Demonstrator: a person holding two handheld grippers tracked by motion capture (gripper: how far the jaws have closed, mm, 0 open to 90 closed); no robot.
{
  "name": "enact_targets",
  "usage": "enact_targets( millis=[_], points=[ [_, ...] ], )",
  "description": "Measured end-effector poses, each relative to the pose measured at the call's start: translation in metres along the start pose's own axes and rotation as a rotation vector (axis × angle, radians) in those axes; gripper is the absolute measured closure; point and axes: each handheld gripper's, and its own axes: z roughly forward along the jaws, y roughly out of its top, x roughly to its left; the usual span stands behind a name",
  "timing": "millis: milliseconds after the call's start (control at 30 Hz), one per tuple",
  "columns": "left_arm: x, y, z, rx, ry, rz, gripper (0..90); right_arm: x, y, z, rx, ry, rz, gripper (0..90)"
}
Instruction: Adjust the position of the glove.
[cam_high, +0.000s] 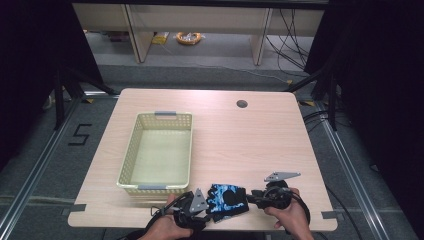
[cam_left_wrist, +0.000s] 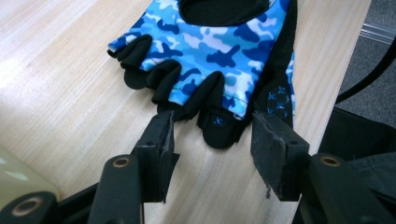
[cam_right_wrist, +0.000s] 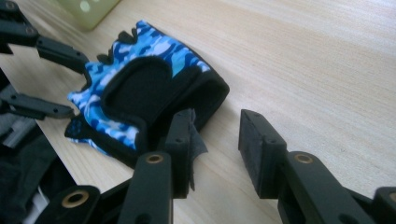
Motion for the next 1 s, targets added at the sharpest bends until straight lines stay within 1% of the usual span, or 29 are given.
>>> enact_targets(
  millis=[33, 67, 100, 133, 167, 200, 233, 267, 300, 333, 367, 400, 433, 467, 500, 533, 567, 600, 633, 667, 733, 767, 800, 833, 867, 900, 933, 967, 1000],
  points=[
    [0.0, 0.0, 0.0, 0.0, -0.004, -0.003, 49.6, 0.0, 0.001, -0.001, 0.005, -0.004, 0.01, 65.4],
    [-0.002, 0.001, 0.001, -0.006, -0.017, -0.002, 49.8, 0.0, -0.001, 0.003, -0.055, 0.013, 0.032, 65.1],
    [-0.002, 0.001, 0.001, -0.008, -0.017, 0.001, 50.4, -0.001, 0.001, 0.0, -0.012, 0.026, 0.039, 65.1],
    [-0.001, 0.001, 0.002, -0.004, -0.009, 0.024, 50.7, 0.0, 0.001, 0.001, -0.016, 0.027, 0.052, 65.1],
    [-0.001, 0.001, 0.003, -0.001, -0.022, 0.006, 51.2, 0.0, 0.001, 0.003, -0.015, 0.041, 0.06, 64.9],
    [-0.003, 0.002, 0.002, -0.007, -0.012, 0.021, 51.3, 0.001, 0.001, 0.004, -0.008, 0.034, 0.061, 64.5],
    [-0.004, 0.002, 0.003, -0.005, -0.019, 0.006, 51.2, 0.003, 0.0, 0.007, -0.002, 0.052, 0.071, 64.5],
    [-0.004, 0.002, 0.004, 0.0, -0.014, 0.013, 51.2, 0.004, 0.0, 0.008, 0.007, 0.04, 0.072, 64.4],
    [-0.006, 0.003, 0.004, -0.013, -0.023, 0.003, 51.8, 0.005, 0.0, 0.011, 0.011, 0.044, 0.068, 64.4],
    [-0.007, 0.003, 0.004, -0.014, -0.027, 0.016, 52.3, 0.007, 0.0, 0.012, 0.012, 0.038, 0.077, 64.4],
    [-0.006, 0.004, 0.004, -0.012, -0.019, 0.036, 52.8, 0.007, 0.0, 0.014, 0.019, 0.043, 0.076, 64.5],
    [-0.006, 0.004, 0.004, -0.005, -0.02, 0.021, 53.7, 0.008, -0.001, 0.015, 0.024, 0.049, 0.081, 64.6],
    [-0.006, 0.004, 0.004, -0.003, -0.021, 0.022, 54.2, 0.009, -0.001, 0.016, 0.025, 0.042, 0.08, 64.6],
    [-0.006, 0.004, 0.005, -0.005, -0.023, 0.021, 55.0, 0.01, -0.002, 0.018, 0.026, 0.047, 0.085, 64.7],
    [-0.008, 0.004, 0.005, -0.014, -0.034, 0.013, 56.1, 0.011, -0.003, 0.019, 0.025, 0.057, 0.09, 65.1],
    [-0.006, 0.005, 0.005, -0.008, -0.037, 0.051, 57.8, 0.012, -0.004, 0.019, 0.033, 0.042, 0.086, 65.1],
    [-0.009, 0.004, 0.005, -0.015, -0.031, 0.027, 60.6, 0.013, -0.004, 0.021, 0.042, 0.052, 0.085, 65.6],
    [-0.009, 0.004, 0.006, -0.015, -0.021, 0.046, 63.8, 0.014, -0.005, 0.021, 0.043, 0.058, 0.081, 66.7],
    [-0.01, 0.004, 0.005, -0.017, -0.013, 0.047, 66.7, 0.016, -0.006, 0.021, 0.042, 0.054, 0.082, 66.9],
    [-0.011, 0.003, 0.006, -0.03, -0.014, 0.048, 69.6, 0.016, -0.006, 0.022, 0.044, 0.057, 0.078, 67.6],
    [-0.011, 0.003, 0.007, -0.033, -0.014, 0.048, 73.0, 0.017, -0.008, 0.022, 0.04, 0.068, 0.079, 70.3],
    [-0.011, 0.003, 0.007, -0.033, 0.001, 0.047, 74.3, 0.017, -0.008, 0.022, 0.036, 0.068, 0.077, 72.1],
    [-0.012, 0.002, 0.007, -0.048, 0.001, 0.039, 75.3, 0.017, -0.009, 0.023, 0.041, 0.079, 0.065, 74.0],
    [-0.013, 0.001, 0.007, -0.057, 0.017, 0.042, 76.2, 0.017, -0.009, 0.023, 0.034, 0.071, 0.06, 75.5],
    [-0.014, 0.001, 0.008, -0.065, 0.025, 0.046, 76.7, 0.017, -0.009, 0.022, 0.038, 0.078, 0.059, 77.6],
    [-0.014, 0.001, 0.008, -0.068, 0.024, 0.042, 77.1, 0.015, -0.009, 0.022, 0.027, 0.088, 0.052, 82.3],
    [-0.013, 0.0, 0.008, -0.069, 0.021, 0.033, 77.3, 0.013, -0.01, 0.021, 0.015, 0.084, 0.049, 86.8],
    [-0.012, 0.0, 0.008, -0.07, 0.019, 0.026, 77.5, 0.012, -0.011, 0.021, 0.006, 0.104, 0.052, 87.1],
    [-0.011, 0.001, 0.007, -0.067, 0.022, 0.024, 77.8, 0.011, -0.012, 0.021, 0.001, 0.099, 0.05, 87.4]
  ],
)
